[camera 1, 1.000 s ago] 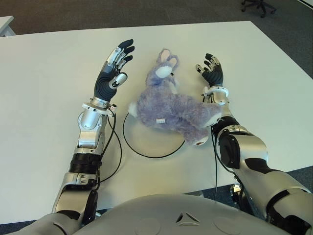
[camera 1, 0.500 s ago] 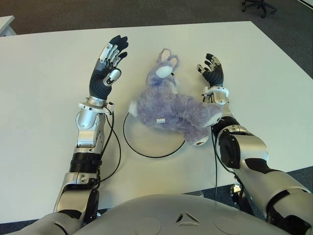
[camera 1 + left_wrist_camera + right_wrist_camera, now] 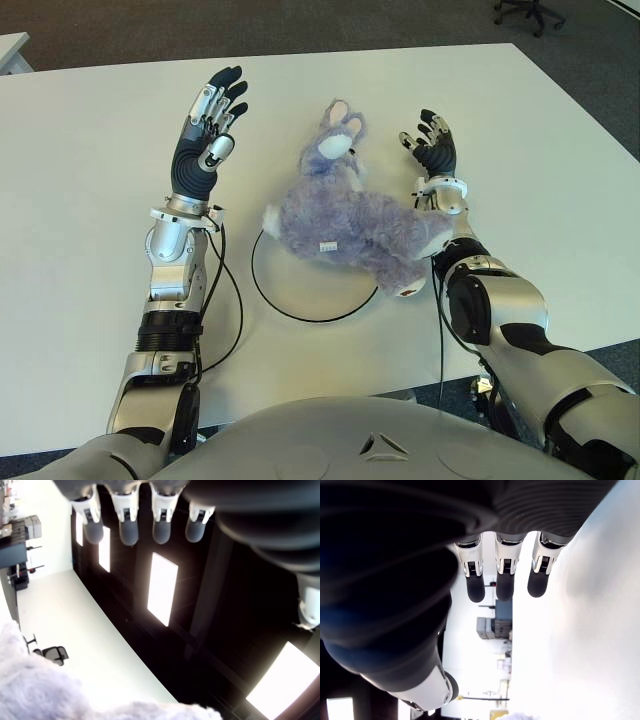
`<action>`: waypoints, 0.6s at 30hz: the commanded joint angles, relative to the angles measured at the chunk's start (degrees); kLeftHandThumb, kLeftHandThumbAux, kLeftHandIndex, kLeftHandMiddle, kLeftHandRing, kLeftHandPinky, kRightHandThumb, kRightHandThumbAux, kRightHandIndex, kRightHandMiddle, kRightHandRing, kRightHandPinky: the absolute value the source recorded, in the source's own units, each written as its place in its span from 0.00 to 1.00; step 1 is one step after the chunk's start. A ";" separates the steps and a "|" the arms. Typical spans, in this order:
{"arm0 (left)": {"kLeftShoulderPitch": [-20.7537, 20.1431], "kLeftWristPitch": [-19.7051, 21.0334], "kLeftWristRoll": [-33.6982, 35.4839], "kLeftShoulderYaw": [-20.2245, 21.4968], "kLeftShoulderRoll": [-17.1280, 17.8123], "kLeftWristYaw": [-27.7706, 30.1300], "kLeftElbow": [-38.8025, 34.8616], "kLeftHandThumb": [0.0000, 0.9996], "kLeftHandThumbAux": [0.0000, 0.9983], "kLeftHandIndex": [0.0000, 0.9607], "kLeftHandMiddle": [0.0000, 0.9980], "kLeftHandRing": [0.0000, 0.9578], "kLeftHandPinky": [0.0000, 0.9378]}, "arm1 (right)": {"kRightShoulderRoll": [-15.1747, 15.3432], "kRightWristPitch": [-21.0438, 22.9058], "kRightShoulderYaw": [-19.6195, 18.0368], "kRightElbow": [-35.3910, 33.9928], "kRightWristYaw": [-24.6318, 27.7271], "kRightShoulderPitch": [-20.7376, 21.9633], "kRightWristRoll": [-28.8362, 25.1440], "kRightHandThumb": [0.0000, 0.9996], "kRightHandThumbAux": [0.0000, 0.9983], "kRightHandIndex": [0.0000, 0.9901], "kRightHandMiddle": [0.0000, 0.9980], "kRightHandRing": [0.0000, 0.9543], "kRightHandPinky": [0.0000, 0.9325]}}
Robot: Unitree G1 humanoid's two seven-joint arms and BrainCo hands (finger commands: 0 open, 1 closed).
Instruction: Put the doll into the plate.
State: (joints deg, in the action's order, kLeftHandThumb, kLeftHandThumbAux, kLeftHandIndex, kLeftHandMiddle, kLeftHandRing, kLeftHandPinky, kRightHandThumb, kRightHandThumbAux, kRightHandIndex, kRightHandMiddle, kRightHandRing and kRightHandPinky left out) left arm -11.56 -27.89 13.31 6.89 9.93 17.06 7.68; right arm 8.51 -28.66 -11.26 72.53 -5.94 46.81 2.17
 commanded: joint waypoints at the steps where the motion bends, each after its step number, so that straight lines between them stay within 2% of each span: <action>1: 0.25 1.93 -0.79 1.19 0.36 -1.58 -0.08 0.03 0.40 0.00 0.08 0.06 0.03 | -1.55 1.96 -0.12 2.80 0.04 -4.50 -0.22 0.44 0.87 0.15 0.12 0.09 0.12; 10: -1.62 0.58 -1.17 2.65 0.45 -1.73 3.06 0.02 0.40 0.00 0.08 0.06 0.02 | -1.62 2.14 -0.39 2.84 0.25 -4.40 -0.44 0.47 0.87 0.15 0.12 0.09 0.10; 18: -2.97 2.26 -2.46 3.62 0.88 -3.33 4.55 0.01 0.40 0.00 0.07 0.06 0.06 | -1.64 2.35 -0.59 2.92 0.53 -4.31 -0.53 0.52 0.87 0.15 0.12 0.09 0.11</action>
State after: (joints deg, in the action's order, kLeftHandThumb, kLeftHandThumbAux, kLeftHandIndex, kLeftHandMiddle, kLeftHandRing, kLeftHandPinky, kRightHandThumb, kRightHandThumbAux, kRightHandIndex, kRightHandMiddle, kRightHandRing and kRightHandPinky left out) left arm -13.56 -26.97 11.98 10.12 10.19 15.06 10.94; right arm 8.34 -28.66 -11.70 72.57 -5.69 46.85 1.98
